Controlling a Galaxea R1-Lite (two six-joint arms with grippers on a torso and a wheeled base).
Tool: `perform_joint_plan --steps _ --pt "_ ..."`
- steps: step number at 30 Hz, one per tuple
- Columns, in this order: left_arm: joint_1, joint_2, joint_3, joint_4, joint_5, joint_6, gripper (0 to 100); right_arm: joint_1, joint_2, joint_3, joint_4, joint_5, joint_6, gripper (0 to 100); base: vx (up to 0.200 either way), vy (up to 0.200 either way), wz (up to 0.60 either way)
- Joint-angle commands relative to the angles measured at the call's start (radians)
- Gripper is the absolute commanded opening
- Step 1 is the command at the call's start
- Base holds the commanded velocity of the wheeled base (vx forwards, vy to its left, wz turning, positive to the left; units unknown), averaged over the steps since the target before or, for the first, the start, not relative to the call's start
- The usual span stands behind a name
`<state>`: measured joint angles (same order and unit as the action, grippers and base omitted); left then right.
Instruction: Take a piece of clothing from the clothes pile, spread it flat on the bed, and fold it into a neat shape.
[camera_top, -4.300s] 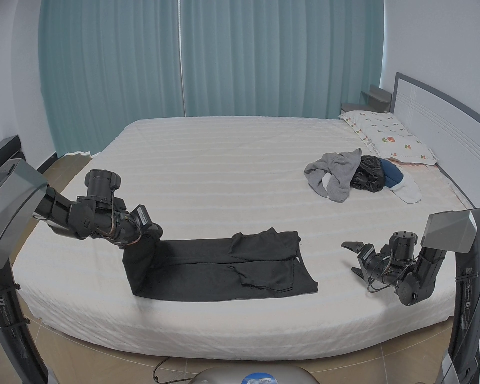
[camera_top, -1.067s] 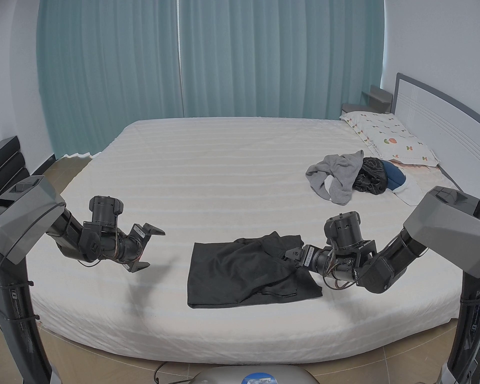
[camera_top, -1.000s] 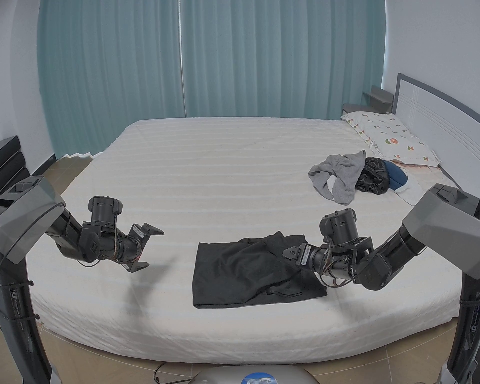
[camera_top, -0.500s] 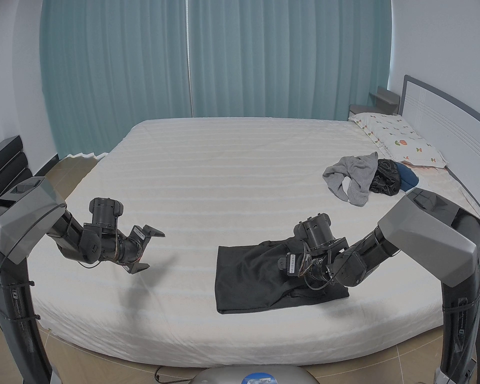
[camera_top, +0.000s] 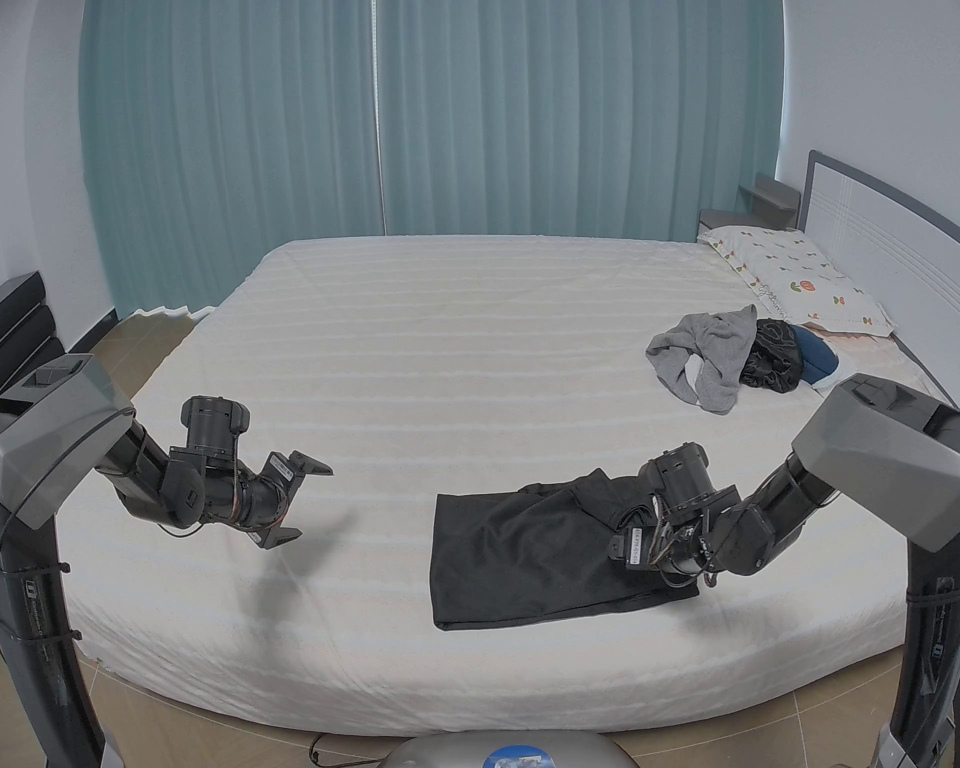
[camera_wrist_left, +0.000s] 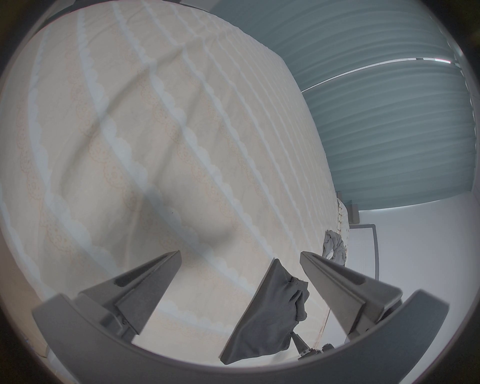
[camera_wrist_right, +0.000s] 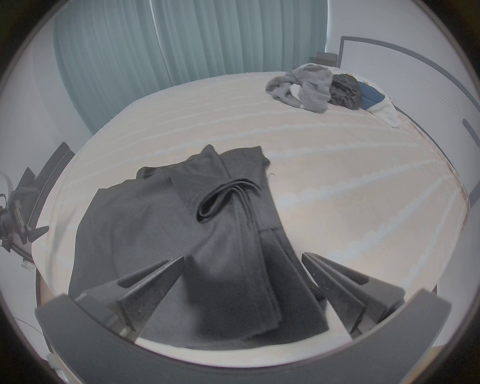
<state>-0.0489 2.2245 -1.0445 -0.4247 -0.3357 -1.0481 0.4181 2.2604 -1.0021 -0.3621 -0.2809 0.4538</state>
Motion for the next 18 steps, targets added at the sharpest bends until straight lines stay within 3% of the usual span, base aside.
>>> perform_joint_plan --steps 1,10,12,16,18 --pt "0.000 0.001 -0.002 0.000 0.000 0.000 100 -0.044 -0.093 0.089 -0.001 0.032 0.003 100 0.000 0.000 0.00" --pt "0.000 0.001 -0.002 0.000 0.000 -0.001 100 -0.085 -0.125 0.195 -0.021 0.080 0.000 100 0.000 0.000 0.00" --pt "0.000 0.001 -0.002 0.000 0.001 0.000 100 -0.091 -0.159 0.185 -0.069 0.124 0.013 100 0.000 0.000 0.00" --pt "-0.002 0.001 0.000 0.000 0.009 0.002 100 -0.082 -0.190 0.149 -0.107 0.196 0.086 100 0.000 0.000 0.00" --pt "-0.002 0.000 0.000 0.001 0.007 0.000 100 -0.058 -0.185 0.099 -0.103 0.238 0.166 100 0.000 0.000 0.00"
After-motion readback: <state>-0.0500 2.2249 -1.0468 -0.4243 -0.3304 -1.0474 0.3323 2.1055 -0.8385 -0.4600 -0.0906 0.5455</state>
